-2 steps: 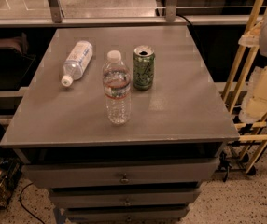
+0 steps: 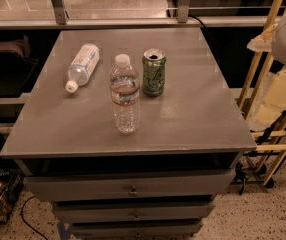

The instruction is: Knock water bottle over

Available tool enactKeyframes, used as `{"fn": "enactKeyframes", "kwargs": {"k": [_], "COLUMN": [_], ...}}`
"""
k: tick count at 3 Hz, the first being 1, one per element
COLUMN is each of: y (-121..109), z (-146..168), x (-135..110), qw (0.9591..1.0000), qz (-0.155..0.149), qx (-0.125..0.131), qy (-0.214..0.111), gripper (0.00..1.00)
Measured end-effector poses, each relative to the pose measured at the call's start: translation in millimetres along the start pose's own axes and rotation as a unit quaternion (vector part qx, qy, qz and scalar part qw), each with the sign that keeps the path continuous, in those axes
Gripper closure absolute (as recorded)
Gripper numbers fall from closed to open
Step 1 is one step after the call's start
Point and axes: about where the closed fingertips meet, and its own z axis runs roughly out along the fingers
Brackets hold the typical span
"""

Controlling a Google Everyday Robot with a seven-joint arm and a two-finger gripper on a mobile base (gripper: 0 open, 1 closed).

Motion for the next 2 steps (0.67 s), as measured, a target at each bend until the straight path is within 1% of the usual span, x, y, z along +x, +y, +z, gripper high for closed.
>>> {"fn": "enactKeyframes", "kwargs": {"k": [1,2], "y": [-9.2,-8.2], "z": [22.8,33.3], "x": [-26.5,-66.7], "qw": [0.9936,0.9747], "qz": [-0.02,-0.036], "qx": [-0.022,-0.055], "qy": [-0.109,-0.214], "gripper": [0.0,0.0]}}
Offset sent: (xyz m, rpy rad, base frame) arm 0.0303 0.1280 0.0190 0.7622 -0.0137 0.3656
